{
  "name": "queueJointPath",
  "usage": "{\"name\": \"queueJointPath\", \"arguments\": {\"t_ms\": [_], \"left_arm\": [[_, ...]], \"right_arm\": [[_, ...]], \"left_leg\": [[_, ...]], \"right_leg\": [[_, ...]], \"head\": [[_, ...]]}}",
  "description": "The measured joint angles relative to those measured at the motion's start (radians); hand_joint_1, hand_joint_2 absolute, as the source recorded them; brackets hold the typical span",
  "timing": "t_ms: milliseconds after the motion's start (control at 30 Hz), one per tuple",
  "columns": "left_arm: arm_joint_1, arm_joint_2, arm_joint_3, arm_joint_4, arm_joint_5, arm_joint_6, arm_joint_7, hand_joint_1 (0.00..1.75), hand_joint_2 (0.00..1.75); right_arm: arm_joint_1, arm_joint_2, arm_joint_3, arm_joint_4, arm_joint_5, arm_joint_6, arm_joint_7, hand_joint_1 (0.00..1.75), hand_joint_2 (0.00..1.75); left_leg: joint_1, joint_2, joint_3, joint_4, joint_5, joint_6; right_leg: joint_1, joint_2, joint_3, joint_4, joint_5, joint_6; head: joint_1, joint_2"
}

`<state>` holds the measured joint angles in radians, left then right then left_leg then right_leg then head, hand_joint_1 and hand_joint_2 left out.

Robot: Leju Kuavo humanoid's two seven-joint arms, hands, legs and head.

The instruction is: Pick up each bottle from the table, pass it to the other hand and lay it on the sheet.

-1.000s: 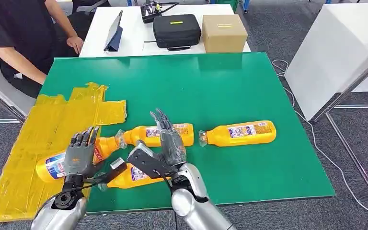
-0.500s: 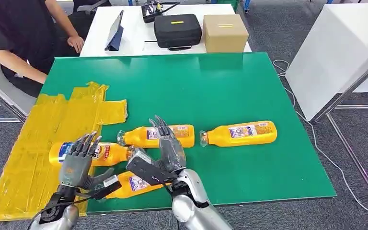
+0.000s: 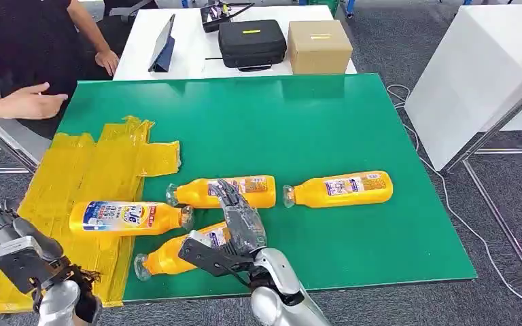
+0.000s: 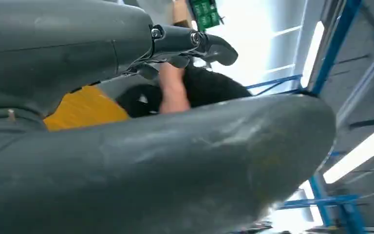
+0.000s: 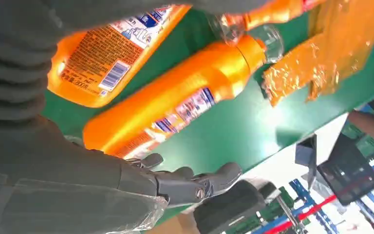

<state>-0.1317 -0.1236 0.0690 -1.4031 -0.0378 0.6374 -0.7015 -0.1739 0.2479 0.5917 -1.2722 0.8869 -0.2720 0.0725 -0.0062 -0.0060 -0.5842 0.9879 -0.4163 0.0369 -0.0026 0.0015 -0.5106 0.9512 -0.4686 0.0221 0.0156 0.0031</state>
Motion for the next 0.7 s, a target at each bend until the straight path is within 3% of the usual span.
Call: {"name": "queueJointPath", "arguments": {"t_ms": [467,700], "left_arm": [[0.014,0.0,-0.023,-0.099,0.01,-0.006,0.0,0.0,0.0],[0.07,-0.041,-0.006,-0.19,0.14,-0.159,0.0,0.0,0.0]], "right_arm": [[0.004,-0.004,0.009,-0.007,0.005,0.003,0.004,0.0,1.75],[0.045,-0.033,0.017,-0.037,0.143,0.095,0.081,0.0,1.75]], "left_leg": [[0.0,0.0,0.0,0.0,0.0,0.0],[-0.001,0.0,0.0,0.0,0.0,0.0]], "right_leg": [[0.0,0.0,0.0,0.0,0.0,0.0],[0.0,0.0,0.0,0.0,0.0,0.0]], "head": [[0.0,0.0],[0.0,0.0]]}}
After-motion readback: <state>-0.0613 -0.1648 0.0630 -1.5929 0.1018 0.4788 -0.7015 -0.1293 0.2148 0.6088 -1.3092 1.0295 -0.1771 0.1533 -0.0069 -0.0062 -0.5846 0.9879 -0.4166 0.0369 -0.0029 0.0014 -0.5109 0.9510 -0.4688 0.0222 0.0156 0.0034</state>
